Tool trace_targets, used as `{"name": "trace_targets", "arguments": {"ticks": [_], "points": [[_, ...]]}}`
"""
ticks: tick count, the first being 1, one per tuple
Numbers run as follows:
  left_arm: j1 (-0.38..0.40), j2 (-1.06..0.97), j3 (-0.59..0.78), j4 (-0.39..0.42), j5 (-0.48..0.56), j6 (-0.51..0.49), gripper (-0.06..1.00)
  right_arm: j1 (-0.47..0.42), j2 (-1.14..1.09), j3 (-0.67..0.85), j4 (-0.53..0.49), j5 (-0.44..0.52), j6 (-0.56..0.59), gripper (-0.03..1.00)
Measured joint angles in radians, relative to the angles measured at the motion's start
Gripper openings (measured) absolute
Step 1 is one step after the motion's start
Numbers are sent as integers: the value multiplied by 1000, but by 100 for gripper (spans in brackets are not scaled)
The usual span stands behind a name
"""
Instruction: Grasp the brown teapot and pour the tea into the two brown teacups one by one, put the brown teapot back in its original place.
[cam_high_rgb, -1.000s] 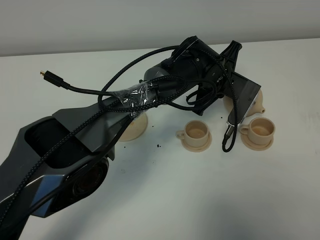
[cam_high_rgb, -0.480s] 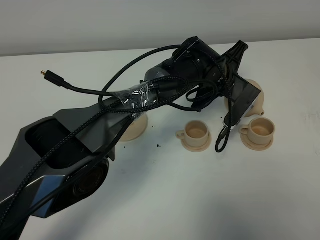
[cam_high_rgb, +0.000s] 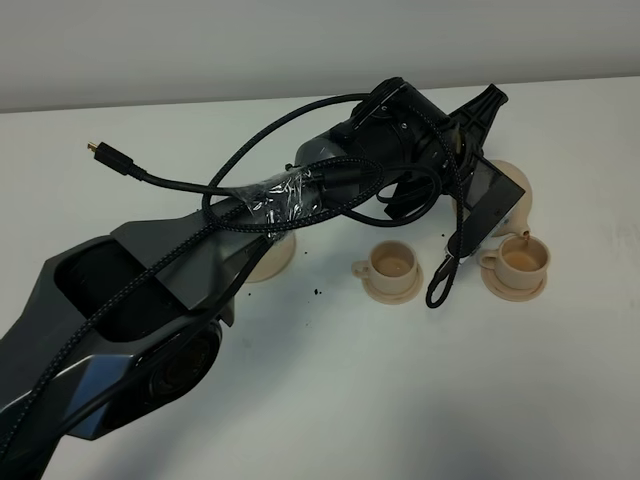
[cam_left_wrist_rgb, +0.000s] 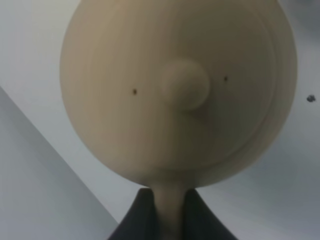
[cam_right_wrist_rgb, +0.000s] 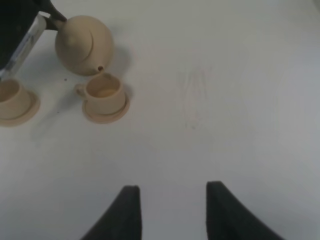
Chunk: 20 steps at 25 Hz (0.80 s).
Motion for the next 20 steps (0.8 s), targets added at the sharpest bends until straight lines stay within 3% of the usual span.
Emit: {"name": "trace_targets", "arguments": {"ticks": [20], "points": [[0, 13, 0, 28, -54, 104, 15, 0, 0, 0, 0, 0, 0, 34]]}}
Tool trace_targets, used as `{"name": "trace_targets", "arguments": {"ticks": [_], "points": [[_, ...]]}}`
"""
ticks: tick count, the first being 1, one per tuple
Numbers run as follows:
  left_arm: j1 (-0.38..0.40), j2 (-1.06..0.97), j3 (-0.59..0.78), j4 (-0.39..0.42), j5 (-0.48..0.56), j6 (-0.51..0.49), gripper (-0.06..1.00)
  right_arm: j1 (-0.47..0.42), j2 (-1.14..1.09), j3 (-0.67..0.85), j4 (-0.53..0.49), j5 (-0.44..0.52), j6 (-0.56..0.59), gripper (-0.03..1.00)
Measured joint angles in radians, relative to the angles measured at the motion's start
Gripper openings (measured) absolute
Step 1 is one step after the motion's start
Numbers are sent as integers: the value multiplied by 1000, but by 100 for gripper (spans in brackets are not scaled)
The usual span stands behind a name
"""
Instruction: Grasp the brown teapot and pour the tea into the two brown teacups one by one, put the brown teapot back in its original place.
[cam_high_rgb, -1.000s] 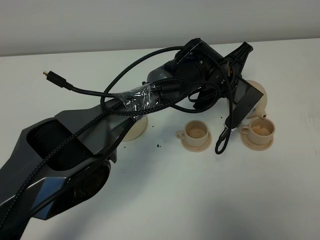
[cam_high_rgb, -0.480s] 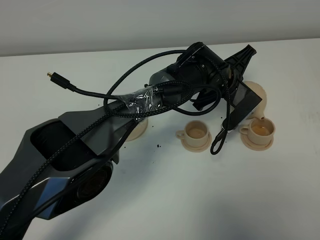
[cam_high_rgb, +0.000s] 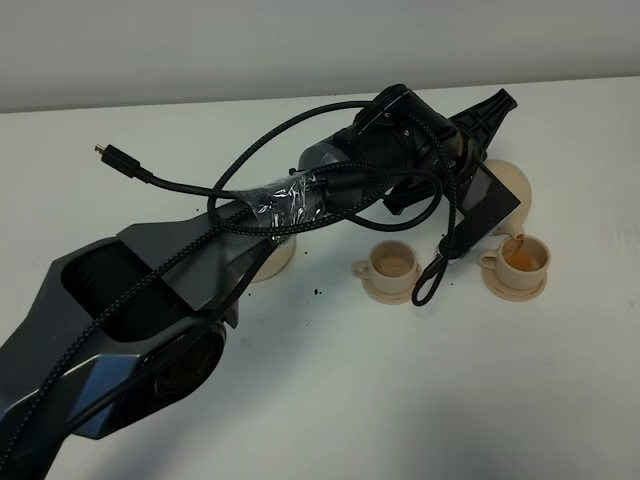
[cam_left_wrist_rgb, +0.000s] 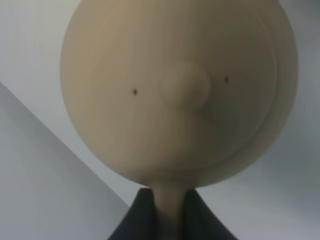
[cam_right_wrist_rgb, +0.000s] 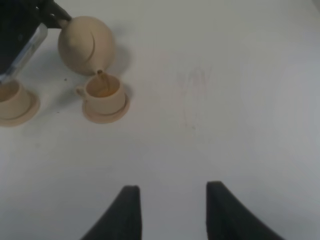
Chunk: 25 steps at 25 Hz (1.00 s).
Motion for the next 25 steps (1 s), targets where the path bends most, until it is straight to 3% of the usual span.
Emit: {"name": "trace_targets", "arguments": {"ticks": [25], "points": [[-12, 0, 0, 20, -46, 80, 15, 0, 0, 0, 0, 0, 0, 34]]}}
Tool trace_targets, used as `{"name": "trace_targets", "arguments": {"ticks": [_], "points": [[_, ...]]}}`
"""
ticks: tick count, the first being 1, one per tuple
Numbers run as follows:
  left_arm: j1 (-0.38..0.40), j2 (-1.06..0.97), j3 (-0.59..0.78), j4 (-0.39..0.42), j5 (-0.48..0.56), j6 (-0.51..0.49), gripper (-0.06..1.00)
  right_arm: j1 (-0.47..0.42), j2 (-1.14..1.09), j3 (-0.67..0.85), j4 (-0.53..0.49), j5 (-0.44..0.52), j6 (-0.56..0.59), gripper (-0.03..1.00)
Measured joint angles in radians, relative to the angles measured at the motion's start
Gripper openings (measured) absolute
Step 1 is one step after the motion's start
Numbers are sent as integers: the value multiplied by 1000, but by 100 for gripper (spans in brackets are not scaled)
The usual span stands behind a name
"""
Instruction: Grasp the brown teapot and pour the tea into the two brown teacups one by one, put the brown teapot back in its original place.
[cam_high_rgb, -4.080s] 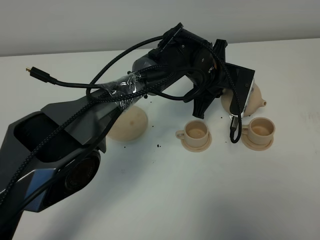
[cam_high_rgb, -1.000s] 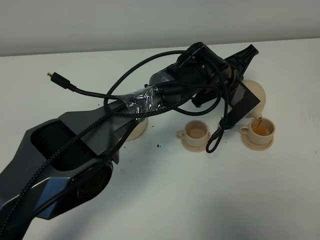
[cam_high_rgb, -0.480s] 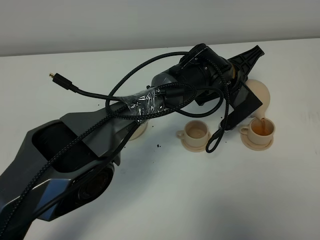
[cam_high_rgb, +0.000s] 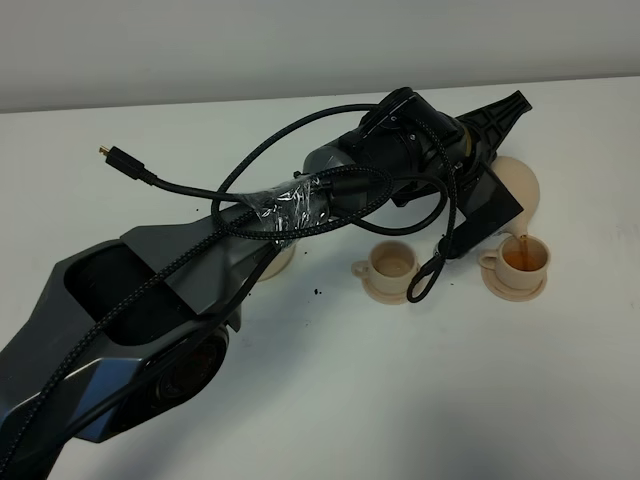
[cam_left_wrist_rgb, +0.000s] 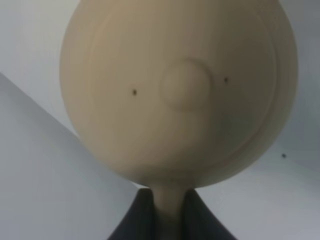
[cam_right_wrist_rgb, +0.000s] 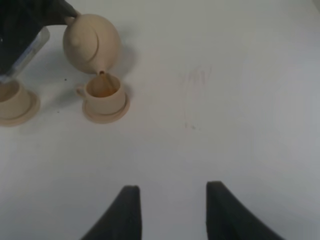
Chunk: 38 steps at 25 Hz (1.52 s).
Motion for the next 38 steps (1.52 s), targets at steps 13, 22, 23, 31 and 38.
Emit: {"name": "trace_targets", "arguments": {"ticks": [13, 22, 23, 31, 38], "points": [[-1, 0, 0, 4, -39, 32, 15, 0, 0, 0, 0, 0, 0, 34], [-1, 0, 0, 3, -54, 54, 15, 0, 0, 0, 0, 0, 0, 34], [-1, 0, 0, 3, -54, 55, 15, 0, 0, 0, 0, 0, 0, 34], [-1, 0, 0, 4, -55, 56, 15, 0, 0, 0, 0, 0, 0, 34], [-1, 0, 0, 4, -56, 99, 15, 0, 0, 0, 0, 0, 0, 34]]}}
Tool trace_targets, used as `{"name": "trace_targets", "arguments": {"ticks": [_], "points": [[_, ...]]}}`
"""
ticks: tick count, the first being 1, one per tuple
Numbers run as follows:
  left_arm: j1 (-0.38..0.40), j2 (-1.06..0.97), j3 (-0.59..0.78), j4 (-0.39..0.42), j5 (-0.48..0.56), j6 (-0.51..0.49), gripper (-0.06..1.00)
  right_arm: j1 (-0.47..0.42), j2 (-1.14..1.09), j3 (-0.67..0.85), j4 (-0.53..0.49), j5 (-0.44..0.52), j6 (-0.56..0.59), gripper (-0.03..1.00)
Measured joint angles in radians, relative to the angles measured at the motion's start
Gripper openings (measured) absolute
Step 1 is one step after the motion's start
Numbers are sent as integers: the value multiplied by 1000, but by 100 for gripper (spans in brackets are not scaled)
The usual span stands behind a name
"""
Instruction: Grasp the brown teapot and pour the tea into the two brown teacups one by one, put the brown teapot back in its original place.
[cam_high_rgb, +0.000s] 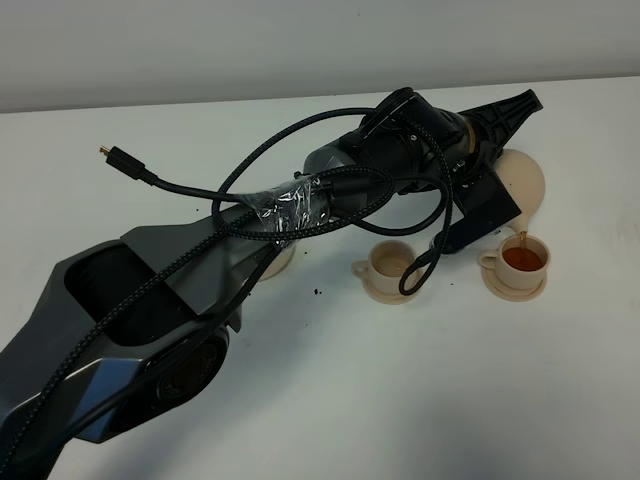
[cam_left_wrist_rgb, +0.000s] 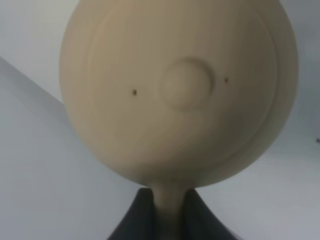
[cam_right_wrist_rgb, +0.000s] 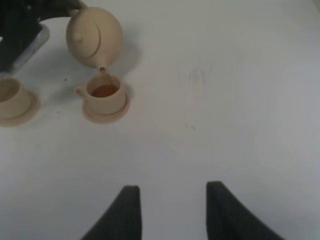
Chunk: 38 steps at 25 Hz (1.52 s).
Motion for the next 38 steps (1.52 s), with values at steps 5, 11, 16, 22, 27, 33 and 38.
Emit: {"name": "trace_targets", "arguments": {"ticks": [5, 11, 16, 22, 27, 33, 38], "points": [[0, 0, 0, 0, 0, 6, 15, 0, 0, 0, 0, 0, 0, 34], [-3, 0, 0, 0, -1, 12, 15, 0, 0, 0, 0, 0, 0, 34], [-5, 0, 0, 0, -4, 33, 15, 0, 0, 0, 0, 0, 0, 34], [-5, 0, 0, 0, -4, 53, 15, 0, 0, 0, 0, 0, 0, 34], [-5, 0, 0, 0, -7, 55, 15, 0, 0, 0, 0, 0, 0, 34], [-5, 0, 0, 1, -7, 55, 15, 0, 0, 0, 0, 0, 0, 34], [-5, 0, 0, 1, -8, 55, 15, 0, 0, 0, 0, 0, 0, 34]]}}
